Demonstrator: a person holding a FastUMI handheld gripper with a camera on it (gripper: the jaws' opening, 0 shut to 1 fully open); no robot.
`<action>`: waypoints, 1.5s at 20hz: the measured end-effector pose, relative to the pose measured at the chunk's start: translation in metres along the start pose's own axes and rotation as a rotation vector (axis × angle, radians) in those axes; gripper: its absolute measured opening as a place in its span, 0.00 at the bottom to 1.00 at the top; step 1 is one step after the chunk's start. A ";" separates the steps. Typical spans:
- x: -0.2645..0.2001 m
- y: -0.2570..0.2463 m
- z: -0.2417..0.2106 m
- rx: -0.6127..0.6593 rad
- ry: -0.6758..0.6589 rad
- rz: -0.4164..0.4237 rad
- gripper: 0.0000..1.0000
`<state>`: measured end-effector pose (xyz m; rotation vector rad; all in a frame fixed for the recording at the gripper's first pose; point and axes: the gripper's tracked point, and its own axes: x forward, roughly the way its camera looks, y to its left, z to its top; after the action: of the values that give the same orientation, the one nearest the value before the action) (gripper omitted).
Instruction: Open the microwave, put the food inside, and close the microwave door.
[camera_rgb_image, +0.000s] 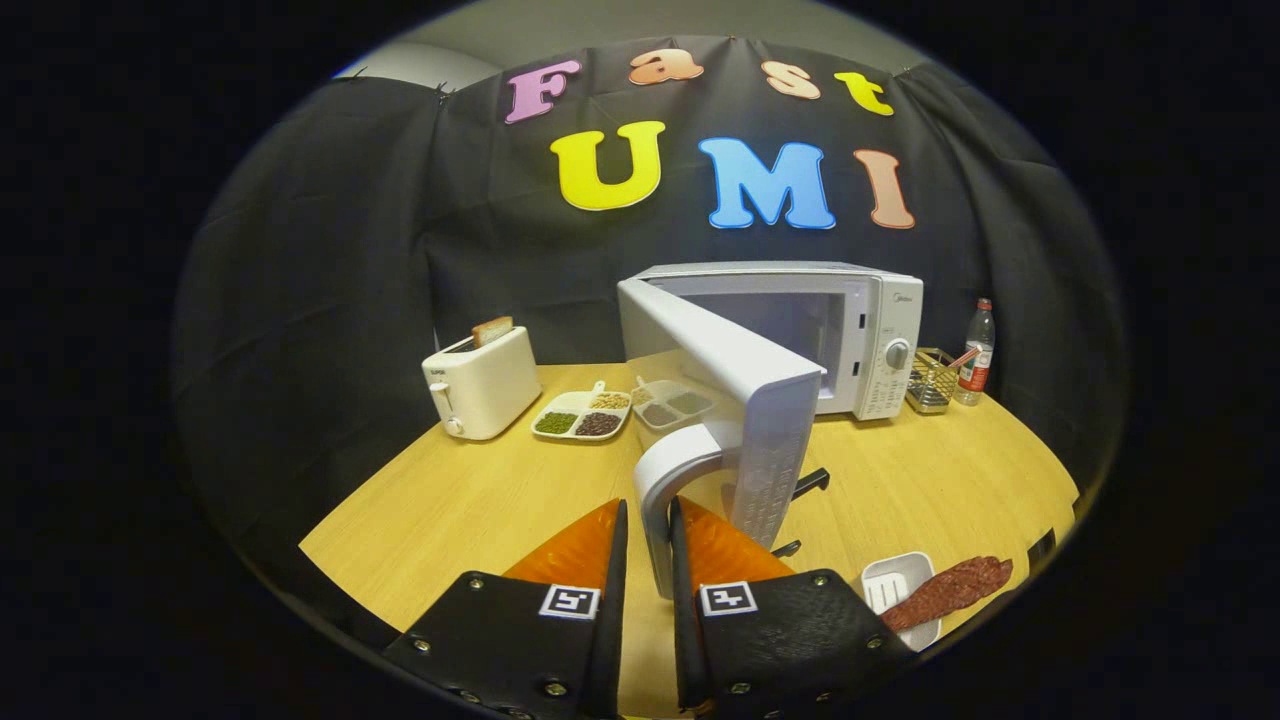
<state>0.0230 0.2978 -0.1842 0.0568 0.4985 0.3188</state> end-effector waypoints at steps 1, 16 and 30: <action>0.000 0.006 -0.001 -0.015 -0.002 -0.007 0.23; -0.005 0.113 -0.015 -0.111 0.038 0.226 0.22; -0.090 0.056 0.103 -0.052 -0.276 0.356 0.96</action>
<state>-0.0186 0.3247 -0.0455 0.1374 0.2032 0.6623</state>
